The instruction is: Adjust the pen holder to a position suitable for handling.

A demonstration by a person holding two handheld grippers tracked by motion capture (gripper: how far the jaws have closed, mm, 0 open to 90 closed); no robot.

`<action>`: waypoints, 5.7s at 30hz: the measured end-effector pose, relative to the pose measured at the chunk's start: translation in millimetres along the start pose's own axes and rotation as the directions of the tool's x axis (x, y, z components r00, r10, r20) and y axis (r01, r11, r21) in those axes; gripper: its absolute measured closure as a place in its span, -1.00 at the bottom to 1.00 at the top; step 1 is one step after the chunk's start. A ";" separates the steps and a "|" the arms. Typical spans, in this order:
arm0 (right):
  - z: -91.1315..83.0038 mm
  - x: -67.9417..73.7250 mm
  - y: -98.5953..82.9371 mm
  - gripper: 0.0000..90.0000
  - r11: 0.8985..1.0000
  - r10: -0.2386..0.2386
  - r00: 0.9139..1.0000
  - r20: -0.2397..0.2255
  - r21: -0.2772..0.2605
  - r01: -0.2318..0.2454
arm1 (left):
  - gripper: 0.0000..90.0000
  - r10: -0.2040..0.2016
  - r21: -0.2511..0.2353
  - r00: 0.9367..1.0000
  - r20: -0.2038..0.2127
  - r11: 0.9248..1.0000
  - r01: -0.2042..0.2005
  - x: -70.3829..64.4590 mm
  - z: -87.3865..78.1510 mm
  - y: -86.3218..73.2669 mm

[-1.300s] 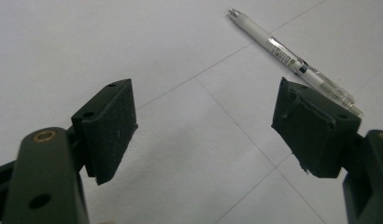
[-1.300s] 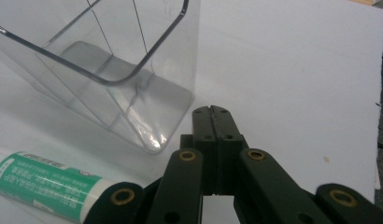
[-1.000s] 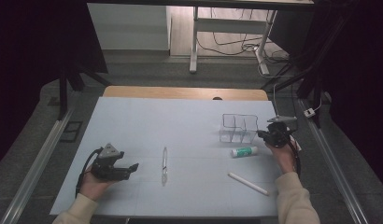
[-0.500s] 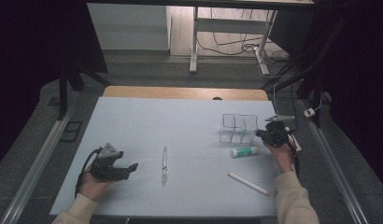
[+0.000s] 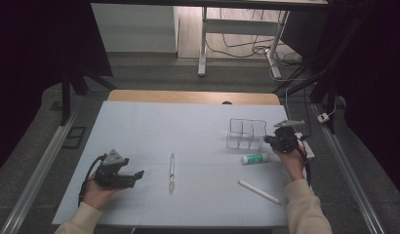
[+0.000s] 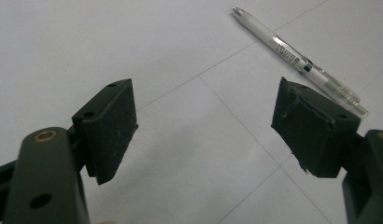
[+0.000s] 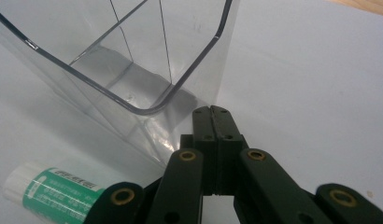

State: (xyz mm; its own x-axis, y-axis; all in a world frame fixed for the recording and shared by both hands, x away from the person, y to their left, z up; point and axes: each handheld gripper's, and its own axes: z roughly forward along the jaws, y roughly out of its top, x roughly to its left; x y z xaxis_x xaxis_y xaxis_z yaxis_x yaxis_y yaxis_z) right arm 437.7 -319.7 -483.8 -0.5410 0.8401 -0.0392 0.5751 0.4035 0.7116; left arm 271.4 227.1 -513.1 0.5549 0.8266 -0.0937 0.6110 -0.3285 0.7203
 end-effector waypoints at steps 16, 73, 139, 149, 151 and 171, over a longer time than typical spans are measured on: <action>4.5 13.7 8.7 0.98 0.999 -0.045 0.999 -0.012 0.010 0.045 | -0.50 0.005 0.002 1.000 -0.005 1.000 -0.005 -0.4 0.5 -0.3; 41.4 66.2 50.2 0.98 0.979 -0.182 0.983 -0.006 0.087 0.182 | -0.50 0.005 -0.006 1.000 -0.008 1.000 -0.005 1.8 -4.8 -2.2; 78.0 127.0 72.8 0.98 0.972 -0.209 0.965 -0.156 0.076 0.222 | -0.50 0.000 0.001 1.000 0.007 1.000 0.000 3.3 -4.3 -4.4; 59.8 119.7 60.1 0.98 0.980 -0.183 0.970 -0.162 0.043 0.192 | -0.50 -0.002 0.002 1.000 0.006 1.000 0.002 3.9 -4.3 -4.7; 52.3 117.2 56.4 0.98 0.983 -0.174 0.971 -0.162 0.030 0.181 | -0.50 -0.002 0.002 1.000 0.006 1.000 0.002 3.7 -3.9 -4.4; -20.7 104.3 5.0 0.23 0.986 -0.148 0.974 -0.171 -0.097 0.133 | -0.49 -0.014 -0.002 1.000 0.010 1.000 0.014 4.0 -3.0 -2.9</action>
State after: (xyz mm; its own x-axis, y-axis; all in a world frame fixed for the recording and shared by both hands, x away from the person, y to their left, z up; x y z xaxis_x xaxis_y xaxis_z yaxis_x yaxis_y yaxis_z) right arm 371.4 -237.6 -469.8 -0.7172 0.6965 -0.0235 0.4356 0.4745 0.7649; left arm 270.2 232.8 -513.5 0.5521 0.8264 -0.1112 0.6177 -0.3158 0.7202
